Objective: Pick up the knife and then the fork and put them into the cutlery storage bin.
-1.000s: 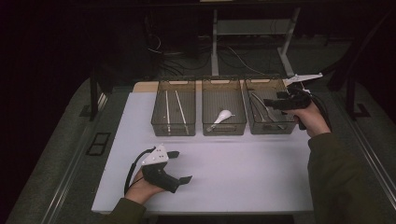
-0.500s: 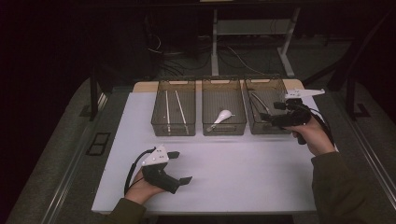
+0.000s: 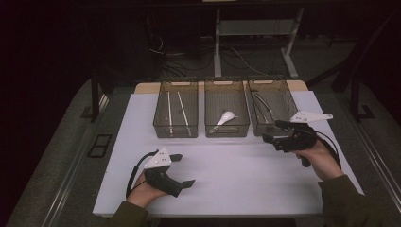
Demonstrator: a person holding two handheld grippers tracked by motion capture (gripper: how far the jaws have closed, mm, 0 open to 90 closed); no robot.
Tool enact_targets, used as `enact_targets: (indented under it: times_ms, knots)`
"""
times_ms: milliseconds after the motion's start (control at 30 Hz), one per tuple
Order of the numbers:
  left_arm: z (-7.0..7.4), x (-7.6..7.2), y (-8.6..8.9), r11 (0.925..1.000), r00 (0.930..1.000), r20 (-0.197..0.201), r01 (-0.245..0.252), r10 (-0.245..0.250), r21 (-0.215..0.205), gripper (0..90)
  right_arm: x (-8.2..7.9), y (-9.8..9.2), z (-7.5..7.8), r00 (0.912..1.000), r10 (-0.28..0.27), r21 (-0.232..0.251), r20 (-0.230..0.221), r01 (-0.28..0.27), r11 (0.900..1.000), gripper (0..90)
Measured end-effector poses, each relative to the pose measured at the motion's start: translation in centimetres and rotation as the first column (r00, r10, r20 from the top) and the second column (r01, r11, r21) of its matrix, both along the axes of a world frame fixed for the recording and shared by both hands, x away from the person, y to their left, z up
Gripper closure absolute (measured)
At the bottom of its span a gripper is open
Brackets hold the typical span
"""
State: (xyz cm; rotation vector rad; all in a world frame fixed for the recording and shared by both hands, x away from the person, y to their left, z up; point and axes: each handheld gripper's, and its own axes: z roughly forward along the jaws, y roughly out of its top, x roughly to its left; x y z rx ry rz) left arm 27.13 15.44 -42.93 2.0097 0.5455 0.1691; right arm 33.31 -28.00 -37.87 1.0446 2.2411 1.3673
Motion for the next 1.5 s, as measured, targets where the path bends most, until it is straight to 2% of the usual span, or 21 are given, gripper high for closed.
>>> enact_targets:
  times_ms: [400, 667, 1233, 1500]
  knots:
    - [0.1, -0.1, 0.1, 1.0, 1.0, 0.0, -0.005, 0.005, 0.0, 0.5, -3.5, -0.4, -2.5, 0.9987, 0.052, 0.013, 0.0, -0.052, 0.999, 18.3]
    - [0.1, -0.1, 0.0, 1.0, 1.0, 0.002, -0.006, 0.006, -0.003, 0.5, -5.2, -1.3, -4.1, 0.9988, 0.045, 0.035, -0.017, -0.045, 0.998, 18.3]
    - [0.1, -0.3, 0.0, 1.0, 1.0, 0.005, -0.003, 0.003, 0.001, 0.5, -7.0, -2.8, -5.8, 0.9987, 0.041, 0.034, -0.031, -0.04, 0.999, 17.4]
    - [0.2, -0.4, -0.1, 1.0, 1.0, 0.005, -0.003, 0.003, 0.004, 0.5, -7.3, -3.1, -5.9, 0.9987, 0.036, 0.036, -0.036, -0.034, 0.999, 17.3]
